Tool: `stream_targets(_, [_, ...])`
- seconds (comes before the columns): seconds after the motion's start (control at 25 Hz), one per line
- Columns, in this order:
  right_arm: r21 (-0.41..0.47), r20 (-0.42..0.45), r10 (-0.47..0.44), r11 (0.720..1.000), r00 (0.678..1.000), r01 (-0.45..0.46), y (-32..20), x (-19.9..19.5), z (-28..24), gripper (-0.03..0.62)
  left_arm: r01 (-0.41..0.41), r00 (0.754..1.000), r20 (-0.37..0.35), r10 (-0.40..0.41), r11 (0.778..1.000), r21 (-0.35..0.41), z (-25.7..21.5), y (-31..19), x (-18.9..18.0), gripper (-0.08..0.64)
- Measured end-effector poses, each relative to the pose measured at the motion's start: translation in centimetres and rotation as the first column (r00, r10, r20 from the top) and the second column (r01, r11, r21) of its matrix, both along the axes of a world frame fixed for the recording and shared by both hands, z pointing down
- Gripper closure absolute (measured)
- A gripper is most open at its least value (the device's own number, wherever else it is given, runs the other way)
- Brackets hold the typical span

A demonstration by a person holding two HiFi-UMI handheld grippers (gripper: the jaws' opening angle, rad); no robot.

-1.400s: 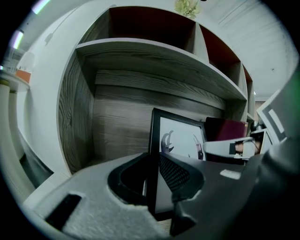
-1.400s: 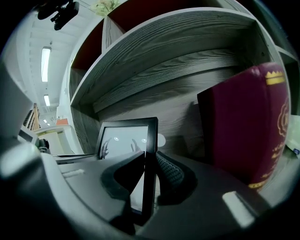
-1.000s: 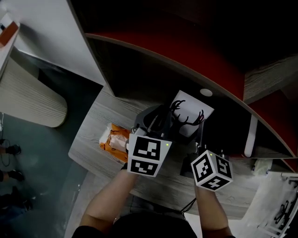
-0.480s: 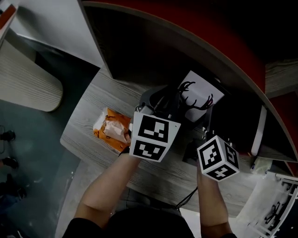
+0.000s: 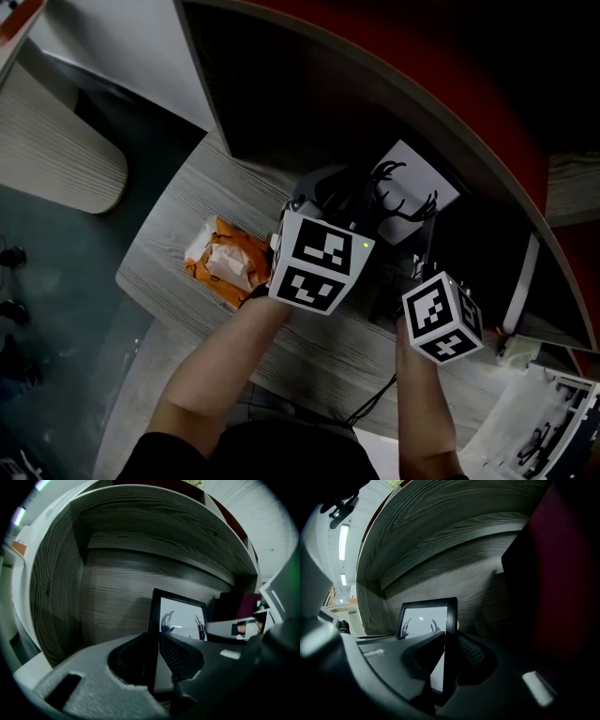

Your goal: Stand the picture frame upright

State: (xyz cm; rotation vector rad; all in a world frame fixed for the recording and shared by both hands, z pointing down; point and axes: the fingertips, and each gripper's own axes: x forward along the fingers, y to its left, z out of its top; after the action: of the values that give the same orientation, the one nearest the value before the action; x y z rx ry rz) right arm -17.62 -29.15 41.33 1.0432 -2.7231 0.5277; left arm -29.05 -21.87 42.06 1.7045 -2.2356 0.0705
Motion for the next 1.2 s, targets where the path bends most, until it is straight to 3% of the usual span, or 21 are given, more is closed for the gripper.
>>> stream_targets(1.2, [0.024,0.053,0.027,0.999,0.998,-0.028,-2.1,-1.0,-1.2,0.528,0.012,1.000,-0.027,-0.011,1.000,0.029,0.6,-3.1,-1.5,0.492])
